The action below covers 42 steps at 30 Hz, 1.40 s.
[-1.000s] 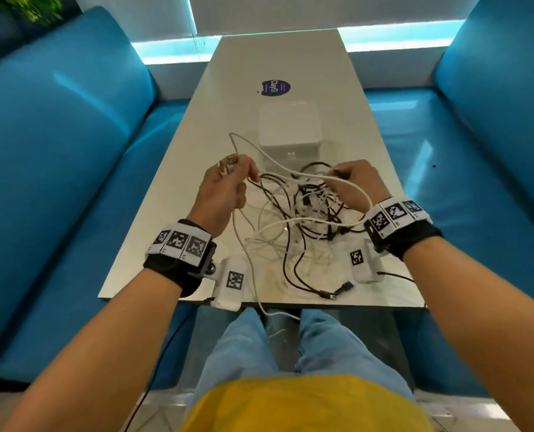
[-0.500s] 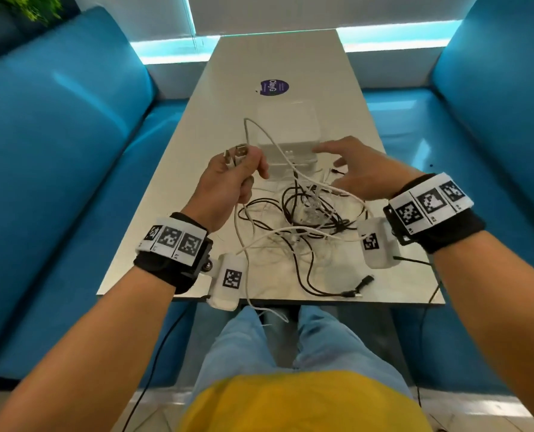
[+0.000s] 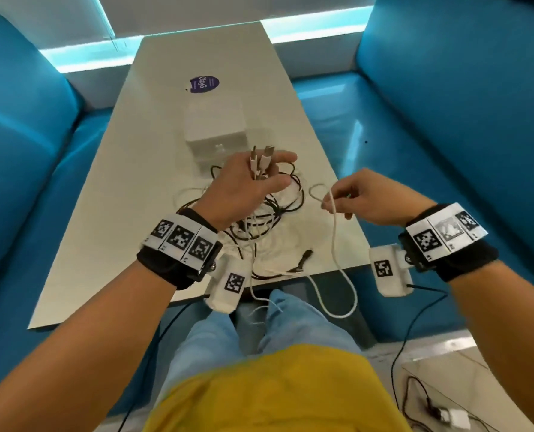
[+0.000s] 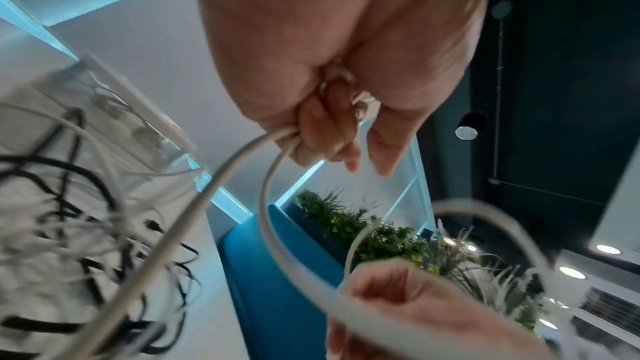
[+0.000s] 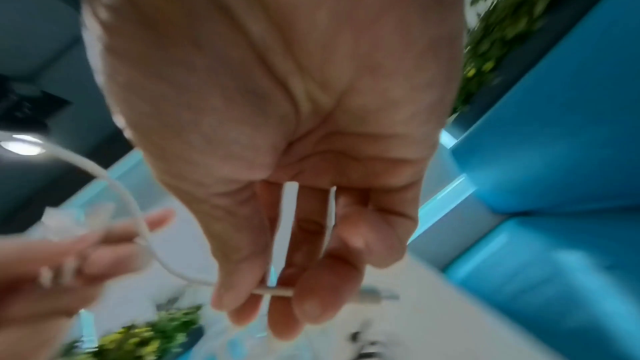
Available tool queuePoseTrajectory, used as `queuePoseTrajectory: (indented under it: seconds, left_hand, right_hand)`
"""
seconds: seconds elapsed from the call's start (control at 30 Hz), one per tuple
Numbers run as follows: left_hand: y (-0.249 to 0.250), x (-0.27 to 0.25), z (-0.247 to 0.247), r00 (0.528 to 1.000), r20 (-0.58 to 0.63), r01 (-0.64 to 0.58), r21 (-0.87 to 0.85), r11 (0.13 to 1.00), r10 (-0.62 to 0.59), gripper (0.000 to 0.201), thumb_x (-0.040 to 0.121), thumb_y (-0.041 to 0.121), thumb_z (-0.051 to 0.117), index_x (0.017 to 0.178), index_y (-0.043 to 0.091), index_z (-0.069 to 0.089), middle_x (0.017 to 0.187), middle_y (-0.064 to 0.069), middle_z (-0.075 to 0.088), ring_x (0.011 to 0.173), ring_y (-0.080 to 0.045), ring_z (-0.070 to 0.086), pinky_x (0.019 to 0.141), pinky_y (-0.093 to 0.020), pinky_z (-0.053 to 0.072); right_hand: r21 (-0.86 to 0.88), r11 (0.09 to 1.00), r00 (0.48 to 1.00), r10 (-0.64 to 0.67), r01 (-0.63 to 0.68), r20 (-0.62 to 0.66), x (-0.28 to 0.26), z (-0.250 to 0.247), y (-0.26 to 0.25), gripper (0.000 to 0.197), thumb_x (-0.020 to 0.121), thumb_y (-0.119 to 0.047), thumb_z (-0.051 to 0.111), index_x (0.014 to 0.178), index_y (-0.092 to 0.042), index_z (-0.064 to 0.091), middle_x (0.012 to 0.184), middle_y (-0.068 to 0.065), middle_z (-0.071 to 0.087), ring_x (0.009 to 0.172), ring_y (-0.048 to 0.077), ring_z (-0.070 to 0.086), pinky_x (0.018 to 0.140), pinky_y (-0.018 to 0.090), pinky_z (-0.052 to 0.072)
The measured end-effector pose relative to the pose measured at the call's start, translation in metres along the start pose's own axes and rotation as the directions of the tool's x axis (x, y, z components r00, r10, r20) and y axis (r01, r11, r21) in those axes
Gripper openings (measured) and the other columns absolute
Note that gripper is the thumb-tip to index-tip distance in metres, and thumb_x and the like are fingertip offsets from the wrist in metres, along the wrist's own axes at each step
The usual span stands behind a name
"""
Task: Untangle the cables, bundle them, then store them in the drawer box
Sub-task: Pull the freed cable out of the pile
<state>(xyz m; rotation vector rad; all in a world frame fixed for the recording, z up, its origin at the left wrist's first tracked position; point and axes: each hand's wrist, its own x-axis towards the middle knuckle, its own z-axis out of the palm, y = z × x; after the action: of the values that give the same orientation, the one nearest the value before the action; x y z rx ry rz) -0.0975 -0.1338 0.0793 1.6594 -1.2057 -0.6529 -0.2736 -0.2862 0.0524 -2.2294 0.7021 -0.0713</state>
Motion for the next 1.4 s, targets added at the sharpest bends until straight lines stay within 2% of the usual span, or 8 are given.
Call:
queuePoseTrajectory:
  seconds: [0.13,0.3,0.57,0.7,0.8,0.93,1.17,1.4]
  left_hand:
    - [0.023,0.012,0.038,0.997,0.076,-0.005,0.003,1.000,0.005,0.019,0.092,0.008,0.057,0.100,0.015,0.073,0.055,0.017,0.052,0.050,-0.003,0.043,0.054,-0.017,0.033]
    - [0.043,0.025,0.083,0.971,0.236,0.001,-0.109,0.994,0.025,0.026,0.088,0.001,0.051,0.086,0.018,0.071,0.060,0.001,0.036,0.050,-0.011,0.030,0.050,-0.021,0.029]
    - [0.062,0.036,0.130,0.954,0.298,0.074,-0.353,0.933,0.037,0.020,0.070,0.007,0.045,0.084,0.013,0.059,0.080,-0.010,0.044,0.057,-0.012,0.032,0.055,-0.026,0.033]
    - [0.061,0.038,0.141,0.951,0.304,0.065,-0.373,0.926,0.056,0.010,0.084,0.022,0.047,0.084,0.014,0.053,0.077,-0.004,0.040,0.055,-0.009,0.032,0.058,-0.026,0.035]
    - [0.059,0.042,0.139,0.956,0.284,0.023,-0.335,0.942,0.077,0.019,0.093,0.029,0.042,0.082,0.015,0.047,0.074,0.000,0.039,0.053,-0.006,0.032,0.056,-0.023,0.033]
    - [0.061,0.049,0.126,0.957,0.270,-0.032,-0.265,0.964,0.106,0.028,0.105,0.017,0.031,0.079,0.015,0.042,0.072,-0.001,0.039,0.051,-0.004,0.029,0.053,-0.020,0.030]
    - [0.066,0.045,0.121,0.910,0.400,-0.067,-0.129,0.989,0.114,0.029,0.105,0.020,0.032,0.078,0.014,0.041,0.071,-0.003,0.039,0.050,-0.005,0.029,0.052,-0.024,0.025]
    - [0.057,0.030,0.152,0.848,0.508,-0.129,-0.080,0.988,0.151,0.020,0.104,0.016,0.033,0.090,0.006,0.042,0.063,-0.001,0.042,0.055,-0.010,0.043,0.065,-0.033,0.053]
  right_hand:
    - [0.069,0.983,0.981,0.176,-0.171,-0.079,-0.031,-0.005,0.057,0.003,0.086,-0.026,0.070,0.085,-0.027,0.073,0.074,-0.002,0.070,0.063,0.009,0.061,0.055,0.010,0.042]
    - [0.180,0.956,0.952,0.262,-0.234,-0.157,-0.061,-0.010,0.092,0.036,0.084,0.008,0.050,0.095,-0.020,0.069,0.100,0.004,0.072,0.056,0.012,0.061,0.062,0.015,0.050]
    - [0.580,0.814,0.999,-0.014,-0.005,0.029,-0.070,0.001,0.063,0.058,0.074,-0.011,0.071,0.128,-0.021,0.054,0.125,0.000,0.061,0.114,0.005,0.058,0.096,0.019,0.046]
    - [0.604,0.797,0.999,0.021,0.010,-0.044,-0.065,0.019,0.061,0.012,0.093,-0.020,0.060,0.095,-0.008,0.063,0.096,0.003,0.069,0.094,0.008,0.065,0.090,0.023,0.050]
    - [0.690,0.724,0.994,0.087,-0.015,-0.070,-0.062,0.035,0.082,0.032,0.092,-0.027,0.058,0.068,-0.009,0.050,0.059,0.004,0.051,0.063,0.019,0.061,0.082,0.036,0.048]
    - [0.599,0.778,0.943,0.315,-0.192,-0.107,-0.062,0.066,0.131,0.049,0.091,-0.033,0.064,0.055,-0.019,0.035,0.049,-0.001,0.032,0.046,0.014,0.036,0.079,0.047,0.051]
    - [0.450,0.703,0.752,0.652,-0.550,-0.099,-0.077,0.114,0.193,0.051,0.094,-0.036,0.056,0.054,-0.015,0.034,0.051,0.004,0.036,0.052,0.022,0.041,0.059,0.032,0.035]
    - [0.332,0.774,0.829,0.558,-0.539,0.044,-0.073,0.106,0.211,0.024,0.078,-0.026,0.078,0.092,-0.017,0.060,0.082,0.001,0.062,0.080,0.019,0.059,0.080,0.032,0.046]
